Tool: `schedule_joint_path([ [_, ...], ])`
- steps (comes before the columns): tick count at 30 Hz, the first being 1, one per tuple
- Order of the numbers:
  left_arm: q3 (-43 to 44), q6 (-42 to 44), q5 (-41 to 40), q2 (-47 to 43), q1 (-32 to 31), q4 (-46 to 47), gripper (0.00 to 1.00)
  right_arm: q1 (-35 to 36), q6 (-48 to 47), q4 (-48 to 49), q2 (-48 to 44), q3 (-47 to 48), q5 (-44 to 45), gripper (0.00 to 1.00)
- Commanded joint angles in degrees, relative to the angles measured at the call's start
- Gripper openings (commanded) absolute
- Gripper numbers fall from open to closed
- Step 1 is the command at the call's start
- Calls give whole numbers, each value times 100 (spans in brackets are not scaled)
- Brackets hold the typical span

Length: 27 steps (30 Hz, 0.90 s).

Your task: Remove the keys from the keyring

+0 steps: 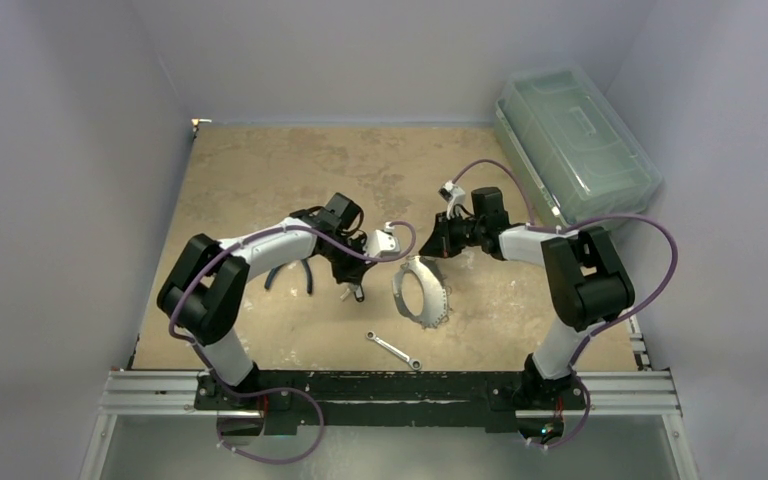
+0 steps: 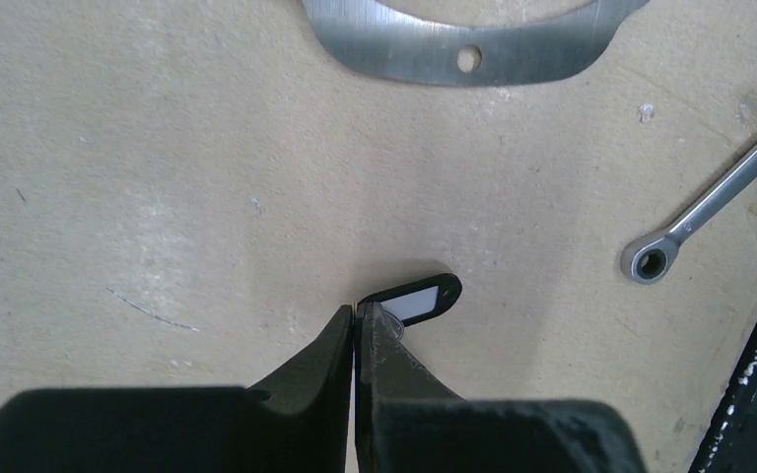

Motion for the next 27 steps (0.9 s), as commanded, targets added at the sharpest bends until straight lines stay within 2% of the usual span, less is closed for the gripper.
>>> schedule_joint_path([
  [1, 235, -34, 283, 116, -39, 310, 0, 28, -28, 57, -106, 248, -28, 12],
  [9, 232, -804, 318, 106, 28, 1043, 0, 28, -145, -158, -353, 294, -14, 52],
  [15, 209, -1179, 280, -165, 81, 882, 42, 10, -431, -426, -1188, 314, 81, 77],
  [16, 246, -1303, 291, -313, 162, 746, 51, 2, -636, -606, -1568, 317, 197, 86],
  [18, 299, -1506, 373, -519, 375, 635, 57, -54, -773, -785, -1906, 305, 244, 90],
  [22, 536, -1752, 580, -904, 1077, 338, 92, -256, -1003, -985, -2803, 93, 366, 95],
  [24, 632, -1814, 348, -1105, 1340, 257, 95, -378, -1172, -1144, -3256, -47, 651, 97],
  [27, 713, -1975, 544, -1403, 1882, 211, 98, -716, -1391, -1467, -3743, -87, 781, 99],
])
